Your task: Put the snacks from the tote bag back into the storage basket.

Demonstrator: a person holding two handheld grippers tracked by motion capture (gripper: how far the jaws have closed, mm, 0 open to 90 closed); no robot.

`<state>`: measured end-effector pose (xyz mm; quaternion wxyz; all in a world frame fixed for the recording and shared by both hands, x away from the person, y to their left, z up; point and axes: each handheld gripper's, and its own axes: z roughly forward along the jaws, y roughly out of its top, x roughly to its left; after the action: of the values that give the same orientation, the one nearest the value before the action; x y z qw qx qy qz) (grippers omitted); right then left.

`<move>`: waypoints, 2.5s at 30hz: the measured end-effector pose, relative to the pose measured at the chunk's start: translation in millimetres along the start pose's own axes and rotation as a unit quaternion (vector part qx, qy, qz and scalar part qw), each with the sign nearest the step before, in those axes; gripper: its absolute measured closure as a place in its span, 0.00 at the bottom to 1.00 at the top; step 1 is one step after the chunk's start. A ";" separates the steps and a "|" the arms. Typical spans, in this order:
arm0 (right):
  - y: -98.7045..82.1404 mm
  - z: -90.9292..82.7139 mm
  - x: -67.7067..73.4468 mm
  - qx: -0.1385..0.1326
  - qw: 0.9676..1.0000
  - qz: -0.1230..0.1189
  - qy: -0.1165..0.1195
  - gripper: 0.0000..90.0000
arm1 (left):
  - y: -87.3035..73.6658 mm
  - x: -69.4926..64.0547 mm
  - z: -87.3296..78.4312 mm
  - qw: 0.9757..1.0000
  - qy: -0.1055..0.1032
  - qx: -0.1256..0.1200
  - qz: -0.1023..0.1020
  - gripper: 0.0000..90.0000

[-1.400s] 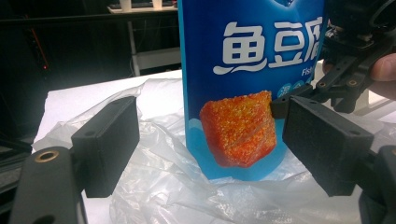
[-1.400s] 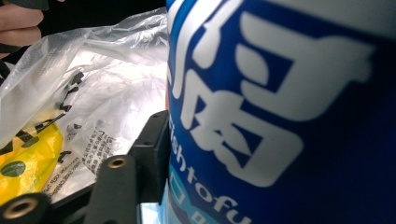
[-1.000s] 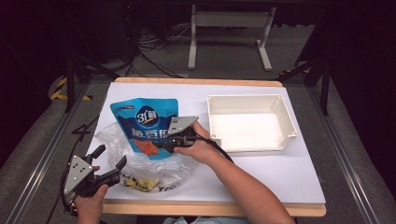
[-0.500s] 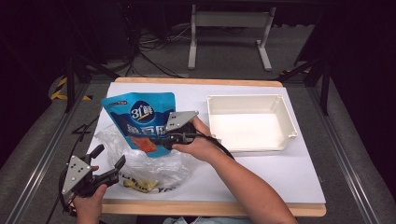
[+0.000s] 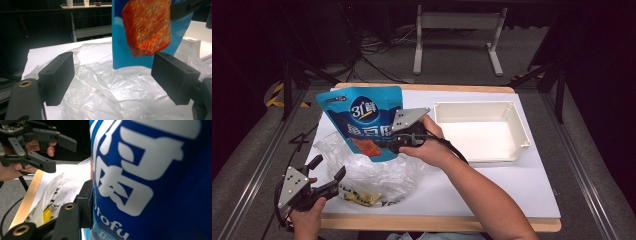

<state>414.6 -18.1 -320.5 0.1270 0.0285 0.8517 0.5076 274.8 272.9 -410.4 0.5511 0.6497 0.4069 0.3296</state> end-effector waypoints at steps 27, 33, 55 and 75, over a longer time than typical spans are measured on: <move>7.4 -48.7 -13.4 -0.010 1.000 0.013 -0.021 0.60 | -0.6 -0.3 1.0 1.000 -0.001 0.002 -0.001 0.22; 1.4 -70.9 -16.6 -0.013 0.999 0.019 -0.034 0.60 | -0.7 -1.5 1.7 1.000 -0.002 0.003 0.001 0.22; -24.6 -148.7 -44.4 0.002 0.993 0.056 -0.103 0.59 | -1.2 -1.5 2.2 1.000 0.001 0.005 0.001 0.22; -58.8 -211.4 -71.2 0.014 0.980 0.097 -0.172 0.59 | -2.0 -1.0 2.4 1.000 0.004 0.011 -0.001 0.22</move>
<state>436.3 -240.3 -262.8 0.2213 0.1991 0.8175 0.4930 276.2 271.1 -412.7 0.5424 0.6539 0.4134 0.3274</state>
